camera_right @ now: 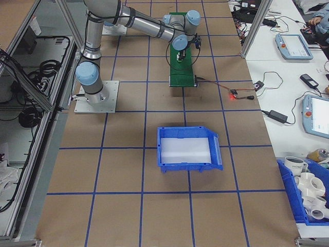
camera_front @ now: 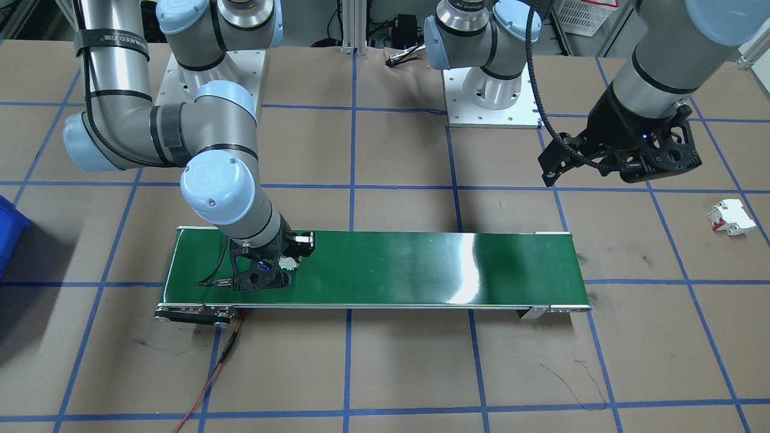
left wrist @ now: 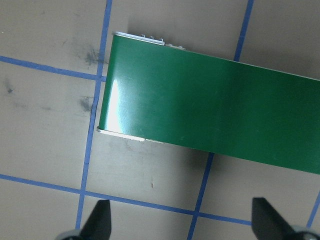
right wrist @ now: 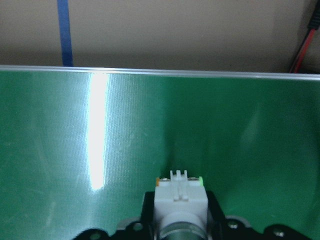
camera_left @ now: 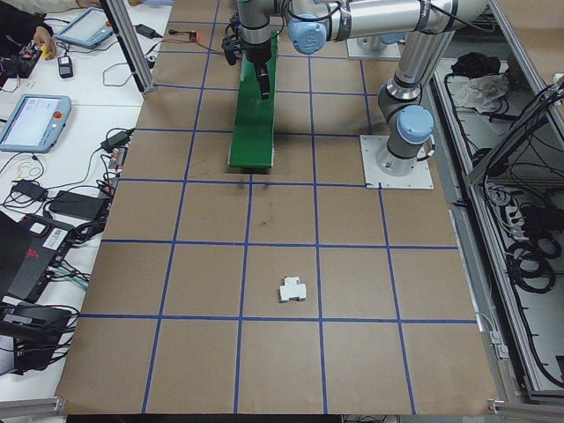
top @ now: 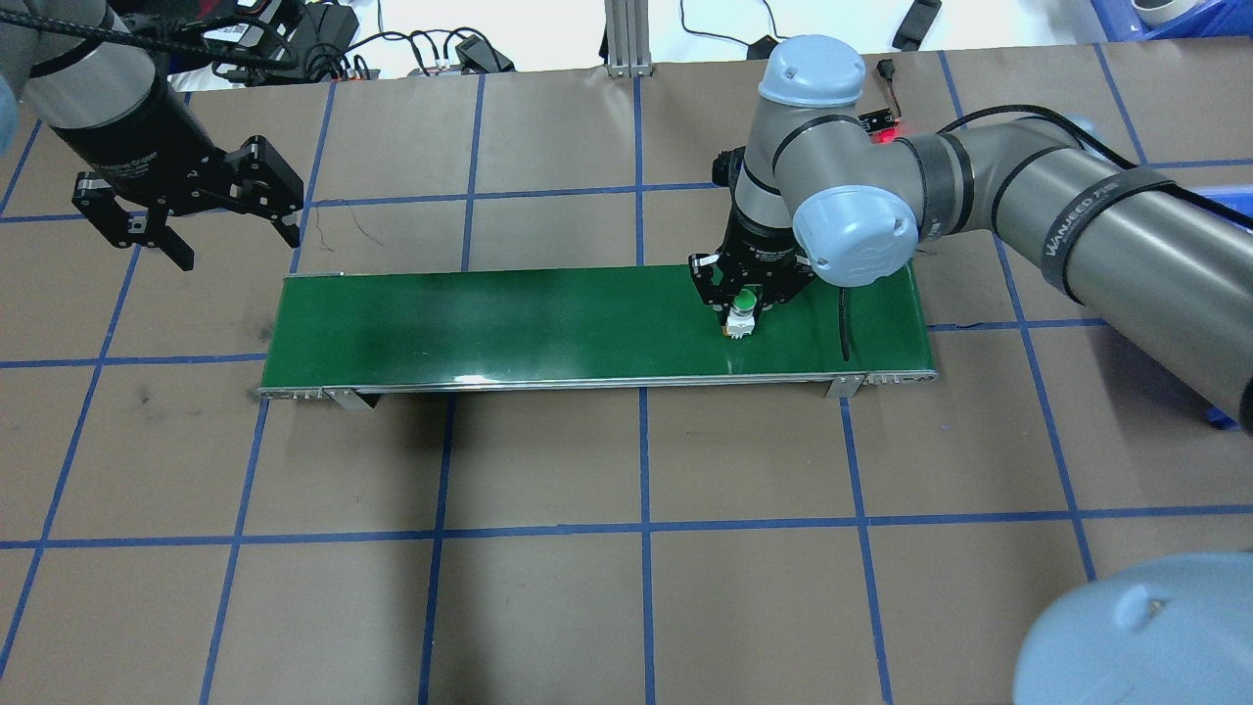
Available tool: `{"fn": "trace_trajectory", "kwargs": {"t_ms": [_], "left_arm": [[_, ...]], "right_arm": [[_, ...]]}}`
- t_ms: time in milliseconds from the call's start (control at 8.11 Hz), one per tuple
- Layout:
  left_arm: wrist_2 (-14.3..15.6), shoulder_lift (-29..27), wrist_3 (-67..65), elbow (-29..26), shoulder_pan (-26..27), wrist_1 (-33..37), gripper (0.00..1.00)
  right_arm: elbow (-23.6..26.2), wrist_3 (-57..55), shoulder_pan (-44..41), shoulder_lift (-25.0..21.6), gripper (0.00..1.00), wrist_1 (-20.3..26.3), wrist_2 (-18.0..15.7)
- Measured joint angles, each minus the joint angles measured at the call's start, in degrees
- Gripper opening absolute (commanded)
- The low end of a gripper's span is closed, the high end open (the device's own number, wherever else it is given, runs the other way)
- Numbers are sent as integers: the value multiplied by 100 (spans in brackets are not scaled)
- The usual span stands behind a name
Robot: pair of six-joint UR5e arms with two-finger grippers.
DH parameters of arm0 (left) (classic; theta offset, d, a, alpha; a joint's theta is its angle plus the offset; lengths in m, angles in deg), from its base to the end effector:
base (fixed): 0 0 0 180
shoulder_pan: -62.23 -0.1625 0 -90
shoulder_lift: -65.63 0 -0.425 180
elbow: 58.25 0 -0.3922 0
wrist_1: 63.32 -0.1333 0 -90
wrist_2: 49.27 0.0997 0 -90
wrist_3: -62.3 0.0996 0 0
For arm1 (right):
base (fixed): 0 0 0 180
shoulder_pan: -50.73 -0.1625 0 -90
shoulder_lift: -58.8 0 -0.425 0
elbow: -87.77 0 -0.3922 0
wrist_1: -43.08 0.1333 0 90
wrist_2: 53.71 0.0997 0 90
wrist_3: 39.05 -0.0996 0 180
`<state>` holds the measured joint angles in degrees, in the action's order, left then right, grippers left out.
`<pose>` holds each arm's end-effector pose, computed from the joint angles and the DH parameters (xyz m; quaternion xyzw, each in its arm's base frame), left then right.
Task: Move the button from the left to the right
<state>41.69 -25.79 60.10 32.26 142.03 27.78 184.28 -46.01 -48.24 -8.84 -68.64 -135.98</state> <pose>-0.0416 -0.5123 0.4694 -0.1077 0.9938 0.0270 0.0065 0.2372 -0.5617 0.2558 -0.0133 0.9957 0.0709 0.0580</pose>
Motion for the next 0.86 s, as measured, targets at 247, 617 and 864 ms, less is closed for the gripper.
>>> {"fn": "trace_trajectory", "kwargs": {"t_ms": [247,617,864], "left_arm": [[7,10,0,4,0,2,100],[9,24,0,-2,0,-4,100],[9,29,0,-10,0,-4,100]], "right_arm": [[-163,53,80,-50,0,123,-161],[-613,161,769,-433,0,650,-393],[-698,1005,1714,-807,0,1001,-543]]}}
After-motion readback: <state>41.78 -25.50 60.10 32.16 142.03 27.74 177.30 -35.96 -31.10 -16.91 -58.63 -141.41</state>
